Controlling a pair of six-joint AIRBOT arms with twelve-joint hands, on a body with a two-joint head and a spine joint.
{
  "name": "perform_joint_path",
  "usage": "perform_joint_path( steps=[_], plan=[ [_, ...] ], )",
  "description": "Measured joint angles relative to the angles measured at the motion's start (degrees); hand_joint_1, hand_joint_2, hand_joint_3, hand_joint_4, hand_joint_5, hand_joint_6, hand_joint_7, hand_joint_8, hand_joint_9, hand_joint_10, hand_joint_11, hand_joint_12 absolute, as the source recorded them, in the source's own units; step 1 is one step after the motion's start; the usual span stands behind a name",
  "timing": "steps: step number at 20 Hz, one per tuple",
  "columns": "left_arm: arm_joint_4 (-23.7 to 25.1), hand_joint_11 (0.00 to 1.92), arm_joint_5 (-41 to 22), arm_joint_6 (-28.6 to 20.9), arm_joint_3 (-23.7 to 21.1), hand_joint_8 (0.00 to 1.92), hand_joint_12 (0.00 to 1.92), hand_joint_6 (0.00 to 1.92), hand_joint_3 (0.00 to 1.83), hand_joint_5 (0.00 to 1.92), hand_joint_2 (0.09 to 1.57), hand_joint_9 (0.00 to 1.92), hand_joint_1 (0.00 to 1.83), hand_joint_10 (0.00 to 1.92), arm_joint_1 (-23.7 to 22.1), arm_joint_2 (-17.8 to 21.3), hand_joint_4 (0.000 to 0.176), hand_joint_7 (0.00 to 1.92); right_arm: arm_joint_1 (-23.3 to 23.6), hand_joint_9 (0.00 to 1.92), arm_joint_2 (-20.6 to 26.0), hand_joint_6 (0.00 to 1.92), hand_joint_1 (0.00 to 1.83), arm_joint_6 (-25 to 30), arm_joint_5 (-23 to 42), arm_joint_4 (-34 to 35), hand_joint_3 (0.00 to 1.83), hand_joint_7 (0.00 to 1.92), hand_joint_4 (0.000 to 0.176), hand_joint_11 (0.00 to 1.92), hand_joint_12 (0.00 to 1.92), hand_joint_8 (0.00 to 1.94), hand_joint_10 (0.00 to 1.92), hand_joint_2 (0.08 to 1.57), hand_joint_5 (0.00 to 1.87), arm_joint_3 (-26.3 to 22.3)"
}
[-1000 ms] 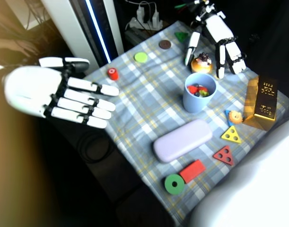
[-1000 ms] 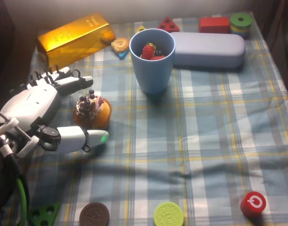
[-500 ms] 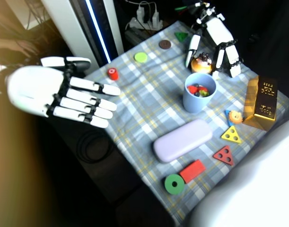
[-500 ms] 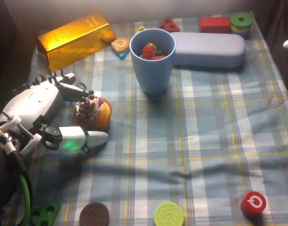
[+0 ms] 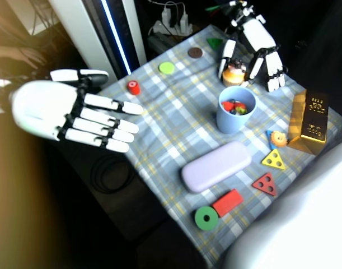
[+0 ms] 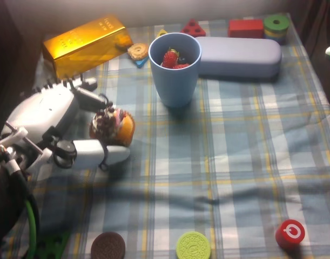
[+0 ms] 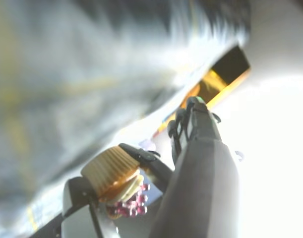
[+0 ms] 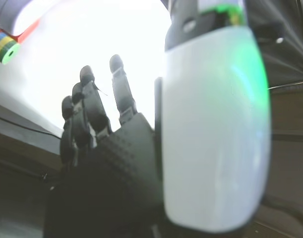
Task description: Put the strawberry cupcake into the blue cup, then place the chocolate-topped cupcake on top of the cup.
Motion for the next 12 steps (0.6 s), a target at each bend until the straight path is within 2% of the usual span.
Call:
perform_joint_path(
  steps=[1,2,3,5,6,7,8,9,10,11,12],
  plan=[
    [0.2,0.05,-0.9,0.0,-0.6,0.0,0.15,0.74,0.0,1.12,1.04,0.18,1.06,0.0,-0.6,0.6,0.176,0.33,0.0,0.07,-0.2,0.0,0.12,0.0,0.0,0.2,0.0,0.19,0.059,0.0,0.23,0.0,0.0,0.94,0.04,0.0],
    [0.6,0.06,-1.8,0.0,-1.1,0.0,0.18,0.69,0.0,1.15,1.03,0.19,1.07,0.0,-0.8,1.1,0.176,0.36,0.0,0.07,-0.2,0.0,0.12,0.0,0.0,0.3,0.0,0.19,0.054,0.0,0.24,0.0,0.0,0.94,0.04,0.0],
    [1.1,0.02,-2.4,0.0,-1.6,0.0,0.27,0.74,0.0,1.12,1.04,0.18,1.06,0.0,-1.0,1.7,0.176,0.34,-0.1,0.06,-0.3,0.0,0.13,0.0,0.0,0.4,0.0,0.18,0.055,0.0,0.19,0.0,0.0,0.94,0.03,0.0],
    [1.9,0.0,-2.9,0.0,-1.9,0.0,0.49,0.8,0.0,1.08,1.06,0.22,1.05,0.0,-2.2,2.4,0.176,0.33,-0.4,0.06,-0.3,0.0,0.13,0.0,0.1,0.5,0.0,0.18,0.043,0.0,0.18,0.0,0.0,0.94,0.03,0.0],
    [2.5,0.0,-3.1,0.0,-1.8,0.0,0.54,0.8,0.0,1.08,1.06,0.22,1.05,0.0,-2.8,2.7,0.176,0.32,-0.4,0.07,-0.3,0.0,0.12,0.0,0.1,0.5,0.0,0.18,0.03,0.0,0.18,0.0,0.01,0.95,0.03,0.0],
    [2.8,0.0,-3.1,0.0,-1.6,0.0,0.52,0.81,0.0,1.08,1.06,0.22,1.05,0.0,-3.6,3.0,0.176,0.31,-0.4,0.06,-0.5,0.0,0.12,0.0,0.1,0.5,0.0,0.18,0.025,0.0,0.15,0.0,0.0,0.95,0.03,0.0],
    [3.0,0.0,-3.1,0.1,-1.0,0.01,0.54,0.85,0.0,1.05,1.07,0.22,1.04,0.0,-4.5,3.1,0.176,0.3,-0.4,0.06,-0.6,0.0,0.11,0.0,0.0,0.7,0.0,0.17,0.025,0.0,0.2,0.0,0.0,0.95,0.03,0.0],
    [3.3,0.0,-3.1,0.1,-0.4,0.0,0.45,0.87,0.0,1.04,1.07,0.2,1.04,0.01,-5.8,3.1,0.176,0.3,-0.7,0.06,-0.8,0.0,0.1,0.0,0.2,0.9,0.0,0.17,0.018,0.0,0.21,0.0,0.0,0.96,0.02,0.0],
    [3.6,0.0,-2.9,0.1,-0.2,0.01,0.32,0.89,0.0,1.03,1.08,0.17,1.04,0.01,-6.7,3.1,0.176,0.28,-0.8,0.08,-0.8,0.0,0.09,0.0,0.0,1.0,0.0,0.19,0.021,0.0,0.24,0.0,0.0,0.96,0.03,0.1],
    [4.2,0.0,-2.5,0.0,0.3,0.0,0.12,0.91,0.0,1.02,1.09,0.12,1.03,0.0,-8.1,3.1,0.176,0.28,-0.8,0.08,-0.9,0.0,0.1,0.0,-0.1,1.2,0.0,0.19,0.007,0.0,0.17,0.0,0.0,0.97,0.03,0.1],
    [5.2,0.0,-1.8,0.0,0.8,0.0,0.07,0.91,0.0,1.02,1.09,0.12,1.03,0.0,-9.4,3.1,0.176,0.28,-0.8,0.07,-1.0,0.0,0.09,0.0,0.0,1.1,0.0,0.19,0.0,0.0,0.11,0.0,0.0,0.97,0.03,0.1]
  ],
)
